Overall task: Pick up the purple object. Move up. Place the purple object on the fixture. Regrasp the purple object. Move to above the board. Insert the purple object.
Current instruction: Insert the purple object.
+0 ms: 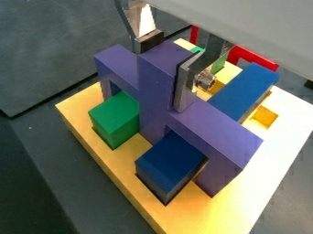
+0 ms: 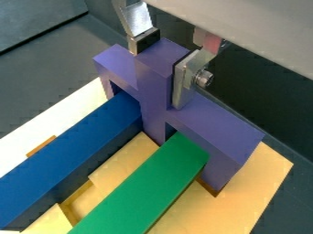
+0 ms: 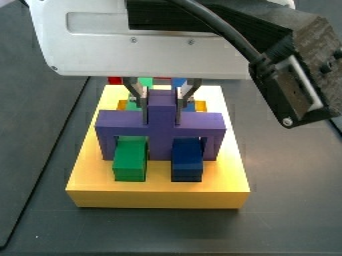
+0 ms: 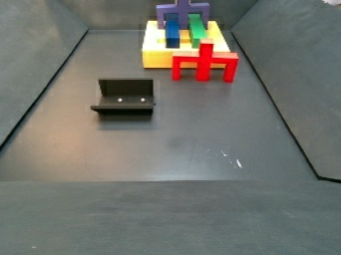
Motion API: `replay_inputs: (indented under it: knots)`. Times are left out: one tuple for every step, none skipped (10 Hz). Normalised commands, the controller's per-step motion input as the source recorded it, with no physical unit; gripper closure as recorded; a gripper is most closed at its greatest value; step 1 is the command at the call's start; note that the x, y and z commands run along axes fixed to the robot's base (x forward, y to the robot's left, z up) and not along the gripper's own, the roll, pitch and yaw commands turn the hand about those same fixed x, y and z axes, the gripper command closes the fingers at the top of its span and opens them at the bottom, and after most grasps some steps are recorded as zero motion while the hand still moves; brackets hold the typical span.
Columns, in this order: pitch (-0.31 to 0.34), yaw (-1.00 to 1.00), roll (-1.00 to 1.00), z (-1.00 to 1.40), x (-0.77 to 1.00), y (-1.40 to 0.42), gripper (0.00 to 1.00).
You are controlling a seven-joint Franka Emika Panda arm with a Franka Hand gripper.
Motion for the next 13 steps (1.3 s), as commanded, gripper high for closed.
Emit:
replay_inputs:
  knots:
    - [-0.353,0.08,-0.15,-0.39,-0.29,0.02,1.0]
    - [-0.317,0.14,-0.07,-0.24,-0.31,0.0,1.0]
    - [-0.18,0.0,-0.08,-0.26,-0.06,0.0,1.0]
    - [-0.011,-0.03,0.0,-0.28,0.15,-0.05,1.0]
    - [0.004,-0.05,0.04,-0.28,0.31,-0.08,1.0]
    - [0.046,-0.07,0.11,-0.27,0.29,-0.08,1.0]
    - [0.009,-0.11,0.08,-0.14,0.15,0.0,1.0]
    - [0.033,-0.08,0.19,-0.13,0.0,0.01,1.0]
    - [0.039,-0.11,0.2,0.0,-0.15,0.1,1.0]
    - [0.047,-0.14,0.25,0.05,-0.25,0.07,1.0]
    - [0.03,-0.1,0.25,0.14,-0.23,0.01,1.0]
    - [0.034,0.0,0.29,0.12,-0.09,-0.01,1.0]
    - [0.03,0.0,0.24,-0.1,0.01,-0.13,1.0]
